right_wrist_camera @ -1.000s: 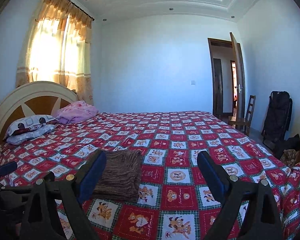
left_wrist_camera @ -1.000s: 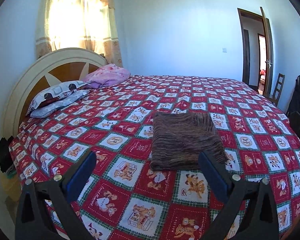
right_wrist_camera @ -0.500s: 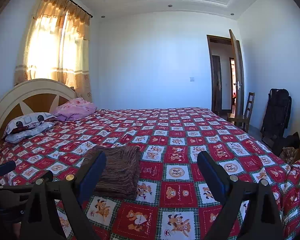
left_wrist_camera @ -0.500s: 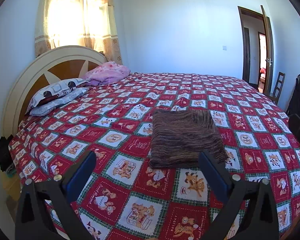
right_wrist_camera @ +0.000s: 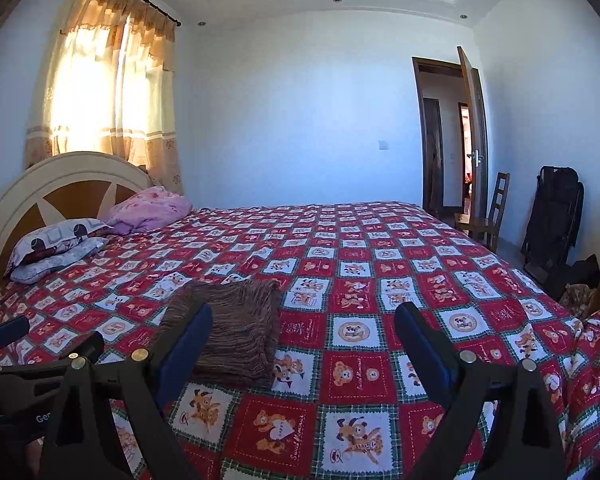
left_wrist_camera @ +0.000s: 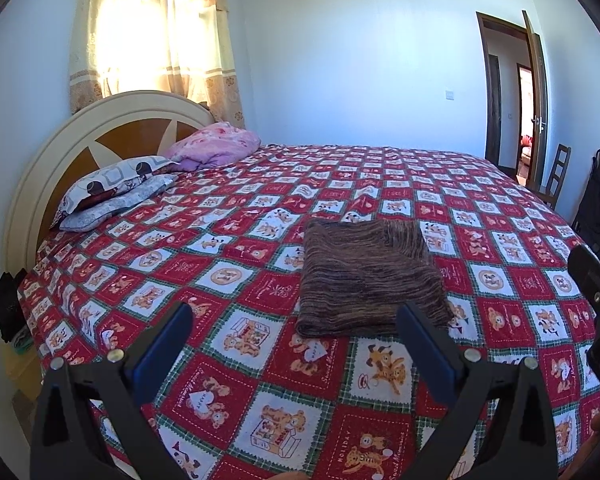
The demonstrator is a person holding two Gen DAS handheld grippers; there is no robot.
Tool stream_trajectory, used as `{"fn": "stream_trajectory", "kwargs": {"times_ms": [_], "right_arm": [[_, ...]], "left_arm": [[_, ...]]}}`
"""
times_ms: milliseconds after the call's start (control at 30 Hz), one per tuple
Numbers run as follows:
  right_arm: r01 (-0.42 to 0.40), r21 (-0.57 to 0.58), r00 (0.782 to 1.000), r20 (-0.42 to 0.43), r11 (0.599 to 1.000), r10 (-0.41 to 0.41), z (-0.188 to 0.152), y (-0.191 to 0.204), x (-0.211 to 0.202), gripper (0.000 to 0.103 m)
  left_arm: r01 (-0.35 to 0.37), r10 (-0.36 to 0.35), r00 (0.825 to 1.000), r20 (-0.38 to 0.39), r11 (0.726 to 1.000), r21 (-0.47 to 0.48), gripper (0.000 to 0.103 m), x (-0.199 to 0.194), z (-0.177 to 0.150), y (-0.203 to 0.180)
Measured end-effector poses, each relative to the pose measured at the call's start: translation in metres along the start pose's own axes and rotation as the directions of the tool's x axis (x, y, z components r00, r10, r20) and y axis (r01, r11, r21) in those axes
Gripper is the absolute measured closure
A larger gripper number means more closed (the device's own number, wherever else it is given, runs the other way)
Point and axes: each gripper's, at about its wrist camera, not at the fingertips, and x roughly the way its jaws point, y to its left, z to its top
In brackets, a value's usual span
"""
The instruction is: Fold small clothes
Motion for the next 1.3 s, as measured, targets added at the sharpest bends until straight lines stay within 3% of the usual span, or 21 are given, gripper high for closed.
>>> {"fn": "stream_trajectory", "kwargs": {"times_ms": [867,1300], "right_arm": [[0.013,0.001,1.0,-0.007,1.0,-0.013,-0.004,0.0,0.001,0.01],[0.02,0.007,1.0,-0.019,1.0,-0.02,-0.007,-0.001,0.006,0.01]], "left_arm": [[-0.025,0.025,1.0,0.015,1.0,0.013,0.0,-0.003,-0.002,-0.006],[-0.003,0.003,1.0,0.011,1.0,0.027,0.0,-0.002,-0.004,-0.014]]}}
